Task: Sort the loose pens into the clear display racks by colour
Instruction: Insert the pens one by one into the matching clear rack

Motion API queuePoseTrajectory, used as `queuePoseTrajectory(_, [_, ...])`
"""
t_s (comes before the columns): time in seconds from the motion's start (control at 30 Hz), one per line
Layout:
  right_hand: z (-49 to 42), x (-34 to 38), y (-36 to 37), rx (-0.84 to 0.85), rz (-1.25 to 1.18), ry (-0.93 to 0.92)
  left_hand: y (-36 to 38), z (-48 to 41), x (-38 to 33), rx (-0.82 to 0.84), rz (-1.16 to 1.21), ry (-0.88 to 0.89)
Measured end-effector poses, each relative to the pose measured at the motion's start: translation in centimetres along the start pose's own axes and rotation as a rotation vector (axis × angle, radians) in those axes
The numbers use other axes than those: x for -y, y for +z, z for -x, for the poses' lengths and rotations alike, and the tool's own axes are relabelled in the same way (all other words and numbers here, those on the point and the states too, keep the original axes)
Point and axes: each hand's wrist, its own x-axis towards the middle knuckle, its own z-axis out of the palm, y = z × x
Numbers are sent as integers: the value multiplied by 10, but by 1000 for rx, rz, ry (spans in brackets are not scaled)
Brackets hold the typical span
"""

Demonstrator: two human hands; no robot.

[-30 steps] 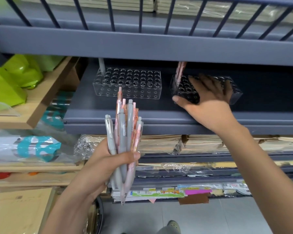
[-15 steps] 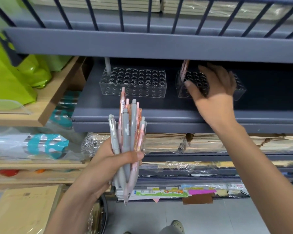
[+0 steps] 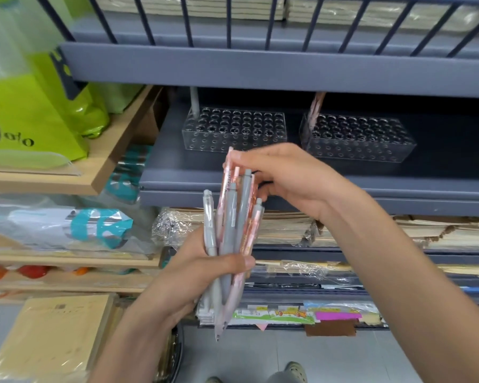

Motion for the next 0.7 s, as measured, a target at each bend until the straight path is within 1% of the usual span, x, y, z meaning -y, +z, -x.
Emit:
queuePoseTrajectory(0.07, [-2, -2, 6, 2, -18, 3, 0, 2, 1, -2, 3, -6])
queuePoseTrajectory(0.2, [-5, -5, 23, -76, -41, -23, -1, 7, 1, -13, 34, -37])
queuePoseTrajectory(0.33, [-8, 1, 29, -254, -242, -126, -4, 12, 3, -37, 70, -63])
queuePoseTrajectory(0.4, [-8, 6, 27, -337, -304, -174, -3, 14, 5, -61, 86, -76])
queuePoseTrajectory(0.57, [0, 2, 22, -455, -322, -292, -3, 18, 7, -52, 115, -72])
queuePoseTrajectory(0.7, [13, -7, -1, -669, -366, -404, -2, 17, 8, -35, 120, -50])
